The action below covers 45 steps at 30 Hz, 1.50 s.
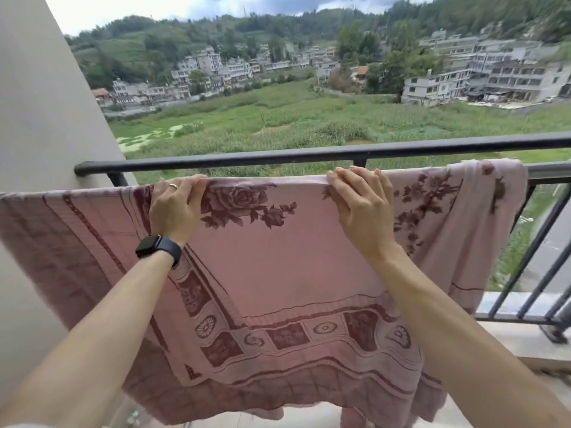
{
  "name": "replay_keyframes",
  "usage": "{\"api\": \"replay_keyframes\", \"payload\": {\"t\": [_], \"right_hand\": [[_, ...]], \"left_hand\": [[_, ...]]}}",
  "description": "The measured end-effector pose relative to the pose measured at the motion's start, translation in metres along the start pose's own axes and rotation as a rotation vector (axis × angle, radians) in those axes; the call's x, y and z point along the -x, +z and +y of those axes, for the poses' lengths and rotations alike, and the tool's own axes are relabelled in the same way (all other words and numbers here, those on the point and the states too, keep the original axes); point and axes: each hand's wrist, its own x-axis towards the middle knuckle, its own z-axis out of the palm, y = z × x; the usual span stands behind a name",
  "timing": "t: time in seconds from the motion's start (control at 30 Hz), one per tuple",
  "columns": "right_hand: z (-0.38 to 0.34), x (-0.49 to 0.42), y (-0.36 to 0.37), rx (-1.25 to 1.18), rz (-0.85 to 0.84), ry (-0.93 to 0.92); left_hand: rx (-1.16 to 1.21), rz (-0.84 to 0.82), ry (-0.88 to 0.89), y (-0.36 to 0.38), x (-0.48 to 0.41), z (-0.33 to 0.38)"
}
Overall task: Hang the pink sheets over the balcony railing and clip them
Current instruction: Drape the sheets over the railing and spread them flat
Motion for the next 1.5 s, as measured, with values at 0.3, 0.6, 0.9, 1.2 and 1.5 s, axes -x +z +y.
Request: {"api": "replay_keyframes", "payload": {"t": [0.3,0.6,0.9,1.2,1.5], "right_hand": [[-0.003,0.044,-0.025,-0.122,-0.037,-0.092],[0.059,-0.003,-0.092,-0.006,0.043,0.821],[0.128,-0.011,-0.156,-0.357,0.039,0.964],[0.133,0.112,-0.141,-0.294,-0.188,1.065],[0.168,0.018,-0.159,-0.785,-0.121,1.311]], "left_hand": [[0.122,0.234,0.077,0.008,0.048,0.004],[0.070,0.005,0.223,-0.008,0.009,0.108],[0.026,-0.148,0.348,0.045,0.003,0.183],[0.179,0.245,0.426,0.053,0.062,0.154],[0.115,-0.049,0.393,0.023,0.028,0.229]]}}
